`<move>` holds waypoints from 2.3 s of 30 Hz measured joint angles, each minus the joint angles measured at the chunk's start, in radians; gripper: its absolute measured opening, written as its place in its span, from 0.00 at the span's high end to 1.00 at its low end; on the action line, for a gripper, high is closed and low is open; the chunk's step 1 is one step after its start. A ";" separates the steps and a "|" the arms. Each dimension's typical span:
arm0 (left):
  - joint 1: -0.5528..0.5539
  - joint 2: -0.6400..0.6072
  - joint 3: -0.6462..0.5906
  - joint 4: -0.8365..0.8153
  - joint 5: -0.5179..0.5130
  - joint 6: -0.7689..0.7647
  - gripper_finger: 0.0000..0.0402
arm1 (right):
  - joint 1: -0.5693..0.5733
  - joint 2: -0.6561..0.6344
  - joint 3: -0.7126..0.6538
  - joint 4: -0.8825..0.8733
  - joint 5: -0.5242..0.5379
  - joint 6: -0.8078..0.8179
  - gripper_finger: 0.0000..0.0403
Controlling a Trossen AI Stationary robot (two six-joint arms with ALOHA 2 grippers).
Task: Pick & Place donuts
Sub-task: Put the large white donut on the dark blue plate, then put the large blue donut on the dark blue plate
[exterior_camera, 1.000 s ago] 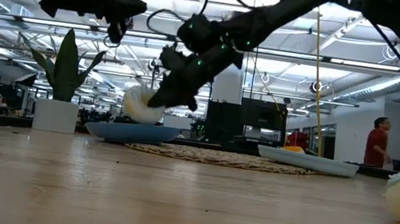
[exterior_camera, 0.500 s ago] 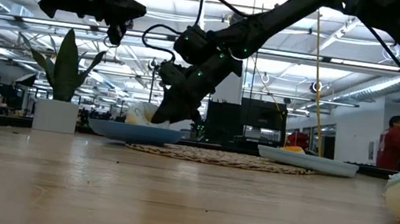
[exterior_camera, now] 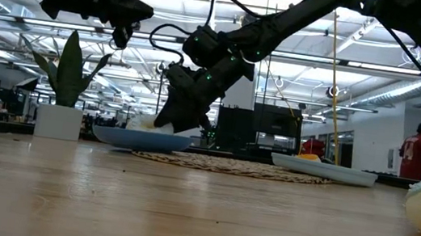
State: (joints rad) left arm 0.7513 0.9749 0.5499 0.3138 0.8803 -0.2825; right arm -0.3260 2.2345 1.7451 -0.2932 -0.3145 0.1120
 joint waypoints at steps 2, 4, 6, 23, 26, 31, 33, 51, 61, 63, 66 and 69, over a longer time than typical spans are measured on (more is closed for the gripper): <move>0.000 0.000 0.000 0.000 0.000 0.000 0.94 | 0.000 0.000 0.000 0.010 0.000 0.000 0.48; 0.000 0.000 0.000 -0.001 0.000 0.000 0.94 | 0.000 -0.010 -0.001 0.010 0.003 0.000 0.45; 0.000 0.000 0.000 -0.004 0.000 0.000 0.94 | -0.002 -0.026 -0.001 0.022 0.023 0.000 0.42; 0.000 0.000 0.000 -0.036 0.000 0.041 0.94 | 0.223 -0.356 -0.036 -0.427 -0.028 0.025 0.40; -0.002 0.000 0.000 -0.040 -0.001 0.044 0.94 | 0.351 -0.407 -0.077 -0.496 0.076 0.069 0.40; -0.003 0.000 0.000 -0.051 -0.001 0.052 0.94 | 0.563 -0.471 -0.173 -0.495 0.261 0.223 0.40; -0.004 0.000 0.000 -0.054 -0.001 0.061 0.94 | 0.636 -0.480 -0.225 -0.473 0.302 0.291 0.40; -0.047 0.000 0.000 -0.056 -0.135 0.008 0.94 | 0.963 -0.475 -0.444 -0.374 0.385 0.732 0.44; -0.105 0.000 0.000 -0.056 -0.220 0.007 0.94 | 0.970 -0.463 -0.452 -0.415 0.449 0.741 0.48; -0.113 0.000 0.000 -0.056 -0.227 0.007 0.94 | 0.970 -0.466 -0.483 -0.368 0.444 0.759 0.48; -0.120 0.000 0.000 -0.054 -0.228 0.015 0.94 | 0.970 -0.463 -0.543 -0.282 0.441 0.769 0.48; -0.124 0.000 0.000 -0.054 -0.236 0.016 0.94 | 0.969 -0.463 -0.597 -0.205 0.397 0.783 0.48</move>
State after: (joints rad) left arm 0.6269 0.9749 0.5499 0.2598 0.6439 -0.2668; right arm 0.6430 1.7710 1.1485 -0.4978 0.0828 0.8953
